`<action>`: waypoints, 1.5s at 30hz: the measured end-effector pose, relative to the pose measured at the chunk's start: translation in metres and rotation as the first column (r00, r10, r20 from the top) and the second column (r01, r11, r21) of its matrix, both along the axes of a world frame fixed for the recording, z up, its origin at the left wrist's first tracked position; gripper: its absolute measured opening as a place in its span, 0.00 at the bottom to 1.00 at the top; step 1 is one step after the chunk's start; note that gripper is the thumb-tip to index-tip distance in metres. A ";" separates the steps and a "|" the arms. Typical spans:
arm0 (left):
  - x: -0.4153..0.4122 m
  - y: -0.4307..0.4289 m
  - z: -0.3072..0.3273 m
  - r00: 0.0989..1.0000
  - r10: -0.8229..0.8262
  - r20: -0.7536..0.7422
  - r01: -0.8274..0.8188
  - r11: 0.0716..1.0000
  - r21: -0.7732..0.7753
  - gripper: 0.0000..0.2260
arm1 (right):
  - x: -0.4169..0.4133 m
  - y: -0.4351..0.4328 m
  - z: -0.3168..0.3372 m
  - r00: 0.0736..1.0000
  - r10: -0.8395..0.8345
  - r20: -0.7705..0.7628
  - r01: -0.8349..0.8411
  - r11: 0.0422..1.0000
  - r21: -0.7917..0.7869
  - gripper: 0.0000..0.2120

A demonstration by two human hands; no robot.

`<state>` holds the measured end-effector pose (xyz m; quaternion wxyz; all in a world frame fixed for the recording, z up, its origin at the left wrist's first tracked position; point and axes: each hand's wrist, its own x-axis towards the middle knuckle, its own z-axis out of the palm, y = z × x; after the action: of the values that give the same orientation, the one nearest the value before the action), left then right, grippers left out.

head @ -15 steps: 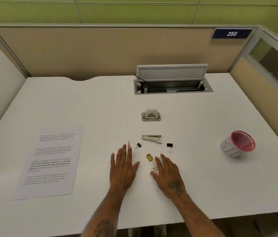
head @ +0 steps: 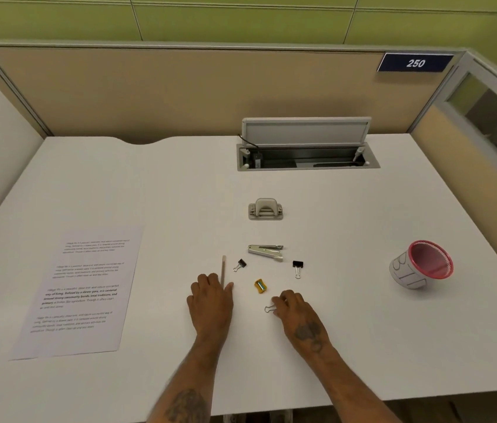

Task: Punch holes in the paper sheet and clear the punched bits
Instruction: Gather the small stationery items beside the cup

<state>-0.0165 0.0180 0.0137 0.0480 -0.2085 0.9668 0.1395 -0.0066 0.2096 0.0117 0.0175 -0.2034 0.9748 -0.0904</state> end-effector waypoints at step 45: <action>-0.052 0.031 0.011 0.950 -0.046 -0.309 0.249 0.710 0.658 0.13 | -0.135 0.041 0.045 0.986 -0.157 -0.059 0.157 0.988 -0.001 0.07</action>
<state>-0.0681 0.0492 0.0252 0.0011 -0.0760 0.8558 0.5117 -0.1418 0.2508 0.0564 -0.0181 -0.1284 0.9880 -0.0835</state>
